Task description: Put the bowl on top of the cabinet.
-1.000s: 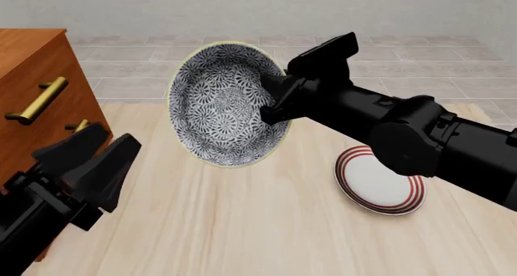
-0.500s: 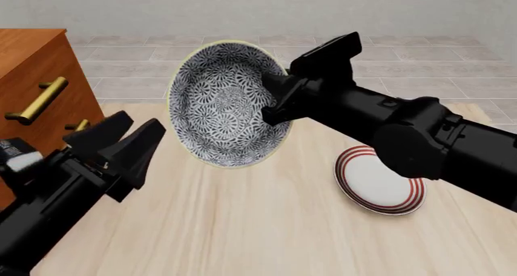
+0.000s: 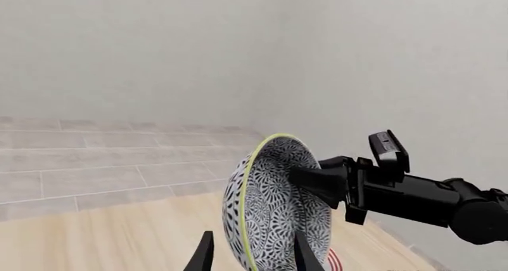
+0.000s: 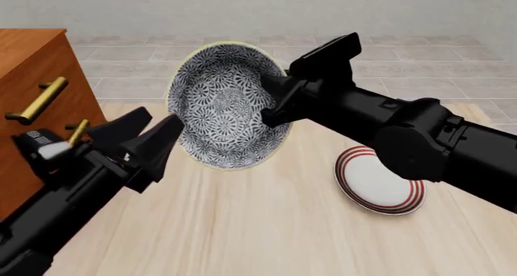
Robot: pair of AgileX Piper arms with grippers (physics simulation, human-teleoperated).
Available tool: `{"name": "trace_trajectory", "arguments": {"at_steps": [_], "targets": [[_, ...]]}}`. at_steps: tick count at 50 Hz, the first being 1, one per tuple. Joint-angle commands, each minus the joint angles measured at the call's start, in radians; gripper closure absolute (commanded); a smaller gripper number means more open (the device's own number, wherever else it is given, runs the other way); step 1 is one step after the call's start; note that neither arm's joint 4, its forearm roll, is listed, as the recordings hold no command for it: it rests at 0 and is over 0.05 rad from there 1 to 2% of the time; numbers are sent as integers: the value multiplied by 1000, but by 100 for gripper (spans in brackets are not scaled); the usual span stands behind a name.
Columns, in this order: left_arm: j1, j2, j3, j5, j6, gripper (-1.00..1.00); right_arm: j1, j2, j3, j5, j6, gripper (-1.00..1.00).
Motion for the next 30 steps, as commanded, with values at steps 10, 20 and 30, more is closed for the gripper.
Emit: {"name": "trace_trajectory", "arguments": {"at_steps": [10, 20, 30], "targets": [[-11, 73, -3, -47, -10, -100, 9, -11, -6, 3, 1, 100], [-10, 120, 1, -79, -16, -100, 8, -21, -2, 5, 1, 100], [-14, 154, 0, -104, -25, -100, 10, -22, 2, 3, 2, 100]]}}
